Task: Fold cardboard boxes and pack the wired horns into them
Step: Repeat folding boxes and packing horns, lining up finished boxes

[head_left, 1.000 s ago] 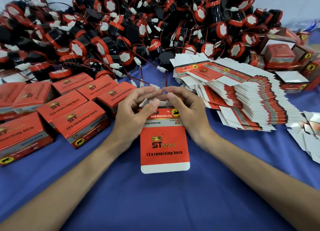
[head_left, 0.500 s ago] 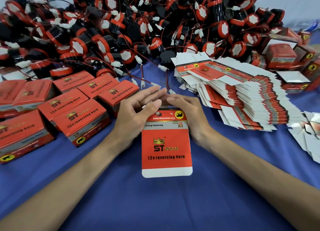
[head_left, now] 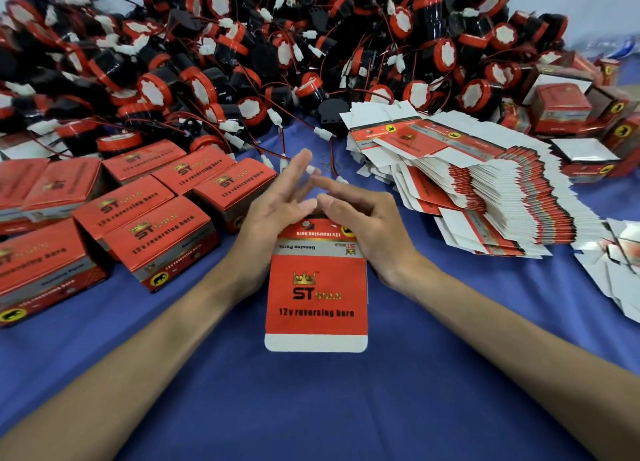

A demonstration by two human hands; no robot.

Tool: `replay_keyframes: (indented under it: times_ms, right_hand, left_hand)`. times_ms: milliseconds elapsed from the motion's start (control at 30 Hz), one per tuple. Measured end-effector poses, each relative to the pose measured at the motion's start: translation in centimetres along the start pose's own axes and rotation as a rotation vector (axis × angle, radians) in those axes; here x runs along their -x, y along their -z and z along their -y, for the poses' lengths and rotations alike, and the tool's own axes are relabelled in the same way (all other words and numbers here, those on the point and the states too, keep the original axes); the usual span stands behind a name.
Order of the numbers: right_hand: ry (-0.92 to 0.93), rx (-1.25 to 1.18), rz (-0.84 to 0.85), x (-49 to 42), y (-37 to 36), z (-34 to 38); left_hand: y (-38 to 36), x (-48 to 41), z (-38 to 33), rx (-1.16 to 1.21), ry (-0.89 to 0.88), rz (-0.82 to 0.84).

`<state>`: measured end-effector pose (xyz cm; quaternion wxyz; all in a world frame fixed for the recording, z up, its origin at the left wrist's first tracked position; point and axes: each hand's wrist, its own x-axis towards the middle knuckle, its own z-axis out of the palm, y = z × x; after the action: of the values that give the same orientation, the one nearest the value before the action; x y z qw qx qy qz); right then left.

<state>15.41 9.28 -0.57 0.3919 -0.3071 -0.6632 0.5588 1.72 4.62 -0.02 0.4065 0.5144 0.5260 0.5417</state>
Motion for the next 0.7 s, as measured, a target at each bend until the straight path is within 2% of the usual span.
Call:
replay_keyframes:
  times_ms: [133,200,267,367,500,567,700]
  right_hand:
    - [0.013,-0.026,0.044,0.1,0.2,0.1]
    - [0.030,-0.024,0.054,0.1,0.3,0.1]
    - [0.032,-0.045,0.055,0.1,0.4,0.1]
    - [0.054,-0.045,0.060,0.1,0.5,0.0]
    - [0.099,-0.042,-0.046,-0.2,0.6,-0.2]
    - [0.083,-0.085,-0.079,-0.3,0.5,-0.1]
    - [0.019,-0.155,-0.161,-0.7,0.8,0.1]
  left_hand:
    - [1.0,-0.1,0.8,0.105,0.090,0.082]
    - [0.1,0.3,0.2,0.154,0.119,0.069]
    - [-0.2,1.0,0.2,0.219,0.092,0.051]
    - [0.4,0.8,1.3,0.191,0.042,0.096]
    - [0.4,-0.5,1.3,0.128,-0.023,-0.030]
    - [0.4,0.1,1.4,0.156,-0.046,-0.078]
    - [0.3,0.9,1.4,0.036,-0.084,-0.188]
